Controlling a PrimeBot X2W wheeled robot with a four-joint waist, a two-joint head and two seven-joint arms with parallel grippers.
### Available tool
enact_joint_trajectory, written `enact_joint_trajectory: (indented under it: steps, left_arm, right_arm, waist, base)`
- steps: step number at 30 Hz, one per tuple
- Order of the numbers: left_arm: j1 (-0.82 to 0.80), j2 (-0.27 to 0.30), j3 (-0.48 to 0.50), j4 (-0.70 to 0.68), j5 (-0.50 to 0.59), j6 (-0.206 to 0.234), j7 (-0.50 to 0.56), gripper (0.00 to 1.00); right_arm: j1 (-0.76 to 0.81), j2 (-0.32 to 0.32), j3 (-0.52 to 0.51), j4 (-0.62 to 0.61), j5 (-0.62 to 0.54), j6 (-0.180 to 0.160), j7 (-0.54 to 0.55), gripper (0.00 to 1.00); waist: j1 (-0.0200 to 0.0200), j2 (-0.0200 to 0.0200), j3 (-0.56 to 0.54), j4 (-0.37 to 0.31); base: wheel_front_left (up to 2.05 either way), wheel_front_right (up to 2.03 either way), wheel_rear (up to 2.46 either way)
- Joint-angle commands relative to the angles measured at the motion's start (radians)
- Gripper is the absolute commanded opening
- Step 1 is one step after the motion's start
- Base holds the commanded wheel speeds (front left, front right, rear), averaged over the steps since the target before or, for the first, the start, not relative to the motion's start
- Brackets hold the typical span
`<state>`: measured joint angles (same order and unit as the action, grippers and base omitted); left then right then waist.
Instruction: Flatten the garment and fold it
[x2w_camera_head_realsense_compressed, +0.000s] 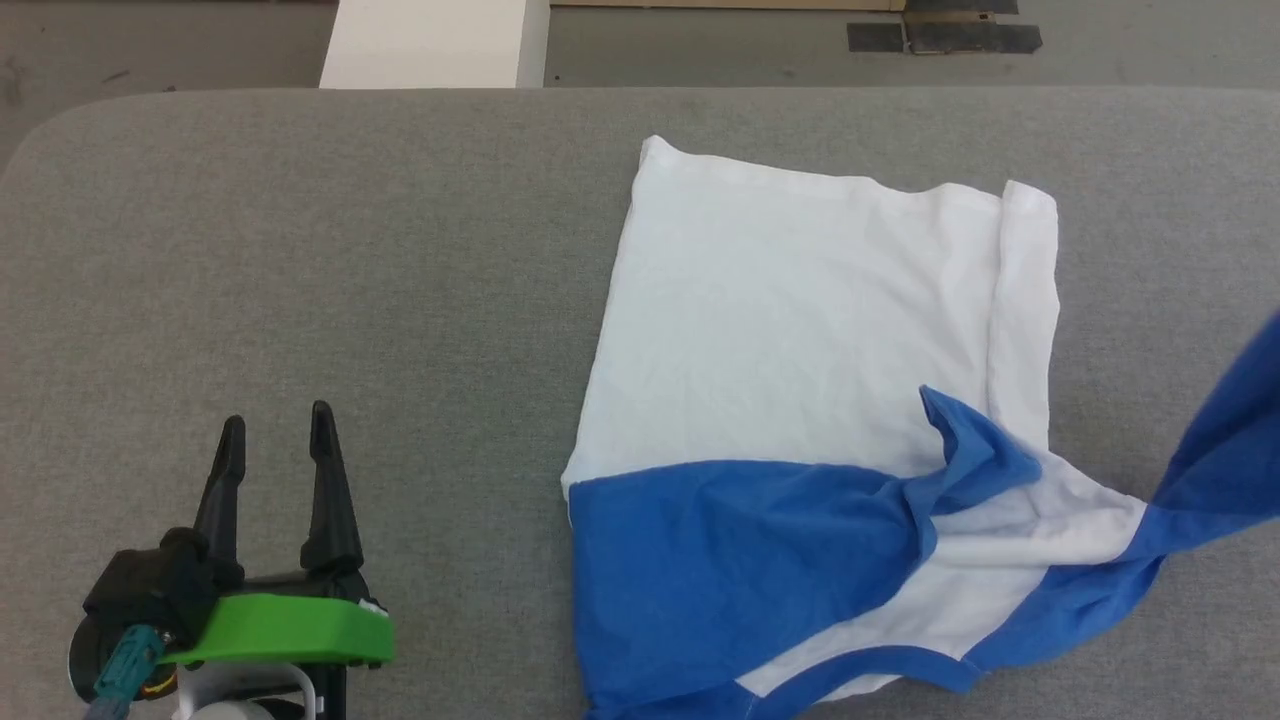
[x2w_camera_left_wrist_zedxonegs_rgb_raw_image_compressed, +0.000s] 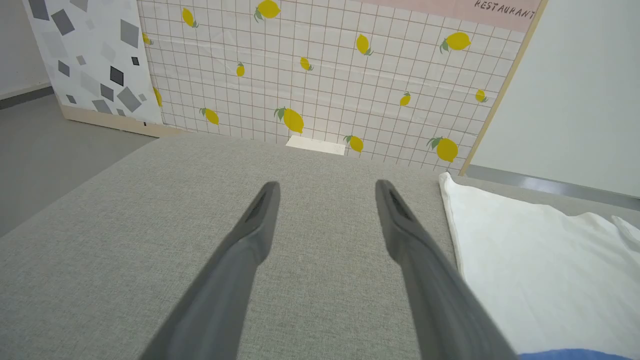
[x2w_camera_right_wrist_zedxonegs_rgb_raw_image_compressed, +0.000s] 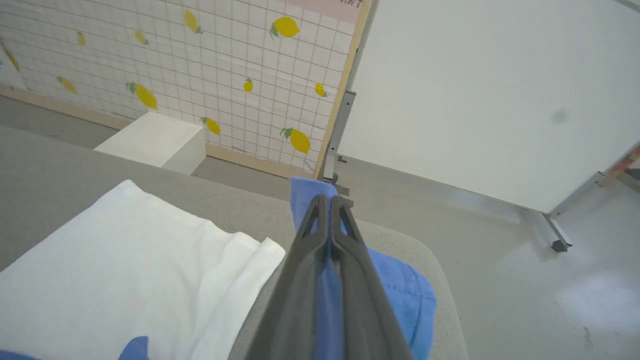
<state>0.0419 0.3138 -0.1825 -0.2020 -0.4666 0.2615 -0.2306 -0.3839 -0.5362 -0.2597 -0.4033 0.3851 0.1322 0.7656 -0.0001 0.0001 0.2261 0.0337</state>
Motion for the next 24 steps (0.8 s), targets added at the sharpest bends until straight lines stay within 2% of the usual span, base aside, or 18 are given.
enact_joint_trajectory:
  steps: [1, 5, 12, 16, 24]
  left_arm:
    - [0.007, -0.002, -0.003, 0.003, -0.002, 0.008, -0.004, 1.00]
    - [0.007, -0.004, -0.011, 0.007, -0.004, 0.006, -0.001, 1.00]
    - [0.013, -0.003, -0.020, 0.008, -0.008, 0.004, 0.003, 1.00]
    - [0.016, -0.004, -0.027, 0.007, -0.010, 0.003, 0.005, 1.00]
    - [0.010, -0.017, -0.046, 0.020, -0.017, -0.005, 0.003, 1.00]
  right_arm:
    - [-0.007, 0.016, 0.049, -0.029, 0.014, -0.002, 0.014, 0.00]
    - [-0.038, 0.055, 0.215, -0.091, 0.037, -0.002, 0.050, 0.00]
    - [-0.082, 0.138, 0.500, -0.113, 0.051, -0.002, 0.081, 0.00]
    - [-0.100, 0.186, 0.648, -0.078, 0.071, -0.002, 0.075, 0.00]
    - [-0.077, 0.219, 0.828, 0.094, 0.090, -0.002, 0.021, 0.00]
  waist:
    - [0.0001, -0.0001, -0.006, 0.004]
    - [0.0001, -0.0001, -0.021, 0.014]
    - [0.0001, -0.0001, -0.044, 0.041]
    - [0.0001, -0.0001, -0.049, 0.065]
    - [0.0001, -0.0001, -0.031, 0.118]
  base:
    - [0.00, 0.00, 0.00]
    - [0.00, 0.00, 0.00]
    - [0.00, 0.00, 0.00]
    - [0.00, 0.00, 0.00]
    - [0.00, 0.00, 0.00]
